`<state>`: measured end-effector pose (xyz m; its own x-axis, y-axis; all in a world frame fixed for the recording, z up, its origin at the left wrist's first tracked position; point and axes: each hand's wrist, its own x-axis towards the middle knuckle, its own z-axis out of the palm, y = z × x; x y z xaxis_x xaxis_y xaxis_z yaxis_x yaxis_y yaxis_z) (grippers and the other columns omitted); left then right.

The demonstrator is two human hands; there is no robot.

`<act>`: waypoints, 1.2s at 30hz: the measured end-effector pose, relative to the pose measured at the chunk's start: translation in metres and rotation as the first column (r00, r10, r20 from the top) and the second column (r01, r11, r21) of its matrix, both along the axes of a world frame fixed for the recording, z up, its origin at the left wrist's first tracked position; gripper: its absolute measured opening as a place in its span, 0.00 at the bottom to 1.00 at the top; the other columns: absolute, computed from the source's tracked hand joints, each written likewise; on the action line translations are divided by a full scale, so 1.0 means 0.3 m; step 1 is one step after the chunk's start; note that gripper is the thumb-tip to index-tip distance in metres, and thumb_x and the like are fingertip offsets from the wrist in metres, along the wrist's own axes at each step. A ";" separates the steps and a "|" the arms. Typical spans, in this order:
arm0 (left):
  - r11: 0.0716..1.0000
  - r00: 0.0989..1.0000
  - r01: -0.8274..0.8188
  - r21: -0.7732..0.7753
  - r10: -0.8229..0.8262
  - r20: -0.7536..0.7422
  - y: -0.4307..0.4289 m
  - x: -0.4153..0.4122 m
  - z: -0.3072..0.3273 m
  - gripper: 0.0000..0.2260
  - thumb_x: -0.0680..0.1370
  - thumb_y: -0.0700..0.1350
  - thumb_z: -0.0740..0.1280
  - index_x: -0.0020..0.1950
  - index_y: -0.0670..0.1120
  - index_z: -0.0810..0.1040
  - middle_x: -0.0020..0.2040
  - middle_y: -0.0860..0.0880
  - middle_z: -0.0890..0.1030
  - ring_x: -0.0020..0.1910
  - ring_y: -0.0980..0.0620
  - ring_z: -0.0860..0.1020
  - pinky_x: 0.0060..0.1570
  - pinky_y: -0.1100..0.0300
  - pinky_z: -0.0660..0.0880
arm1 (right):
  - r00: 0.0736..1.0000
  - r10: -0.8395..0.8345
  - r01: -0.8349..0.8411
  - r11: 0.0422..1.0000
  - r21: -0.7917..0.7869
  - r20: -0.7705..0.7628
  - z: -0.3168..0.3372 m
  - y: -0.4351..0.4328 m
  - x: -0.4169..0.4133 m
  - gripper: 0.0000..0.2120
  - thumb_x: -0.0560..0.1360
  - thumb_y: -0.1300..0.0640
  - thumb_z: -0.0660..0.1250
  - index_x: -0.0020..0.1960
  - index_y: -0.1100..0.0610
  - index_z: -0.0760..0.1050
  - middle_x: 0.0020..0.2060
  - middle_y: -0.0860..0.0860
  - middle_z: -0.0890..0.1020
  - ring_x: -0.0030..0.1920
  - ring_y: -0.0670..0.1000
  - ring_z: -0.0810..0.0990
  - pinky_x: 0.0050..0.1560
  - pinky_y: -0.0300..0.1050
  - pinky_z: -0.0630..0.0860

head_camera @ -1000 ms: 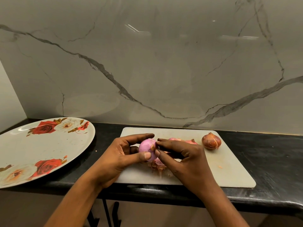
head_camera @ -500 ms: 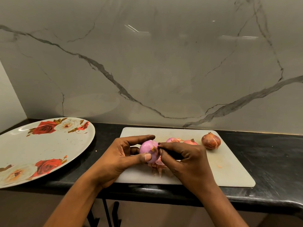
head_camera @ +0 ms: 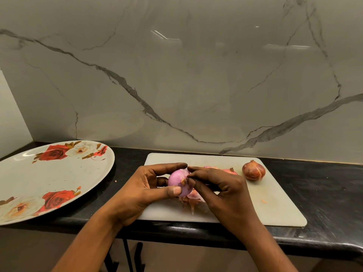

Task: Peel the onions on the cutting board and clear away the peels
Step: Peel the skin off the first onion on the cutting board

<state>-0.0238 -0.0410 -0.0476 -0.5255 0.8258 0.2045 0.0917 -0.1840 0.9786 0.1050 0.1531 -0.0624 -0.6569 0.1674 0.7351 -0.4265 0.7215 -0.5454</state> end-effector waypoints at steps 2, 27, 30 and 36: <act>1.000 1.000 -0.005 -0.003 0.005 -0.003 -0.001 0.000 -0.002 0.24 0.75 0.33 0.75 0.69 0.49 0.82 0.67 0.44 0.83 0.65 0.39 0.82 0.65 0.46 0.80 | 0.999 -0.043 0.042 0.999 0.026 0.007 -0.001 -0.002 -0.003 0.09 0.80 0.61 0.74 0.59 0.55 0.86 0.55 0.44 0.88 0.56 0.42 0.86 0.51 0.44 0.85; 0.999 0.999 0.025 0.036 -0.025 0.020 -0.003 -0.001 -0.002 0.24 0.77 0.31 0.70 0.73 0.42 0.78 0.69 0.45 0.82 0.69 0.44 0.80 0.62 0.54 0.81 | 0.980 -0.132 0.182 0.896 -0.404 0.149 0.031 -0.002 -0.002 0.04 0.83 0.59 0.69 0.52 0.54 0.82 0.43 0.41 0.87 0.43 0.43 0.89 0.44 0.40 0.86; 0.998 0.999 0.014 0.063 -0.015 0.030 -0.006 -0.005 -0.004 0.24 0.77 0.32 0.70 0.73 0.43 0.78 0.69 0.44 0.81 0.69 0.42 0.80 0.63 0.50 0.81 | 0.979 -0.151 0.196 0.888 -0.417 0.140 0.030 -0.002 -0.001 0.04 0.83 0.59 0.69 0.51 0.54 0.82 0.41 0.42 0.87 0.43 0.42 0.89 0.43 0.37 0.84; 0.988 0.989 -0.078 0.135 0.060 0.134 -0.005 -0.008 -0.004 0.24 0.76 0.33 0.69 0.72 0.42 0.77 0.67 0.43 0.82 0.66 0.39 0.82 0.56 0.52 0.83 | 0.976 -0.195 0.219 0.884 -0.412 0.101 0.038 -0.012 0.004 0.06 0.81 0.62 0.71 0.47 0.53 0.82 0.38 0.44 0.87 0.41 0.42 0.88 0.41 0.34 0.83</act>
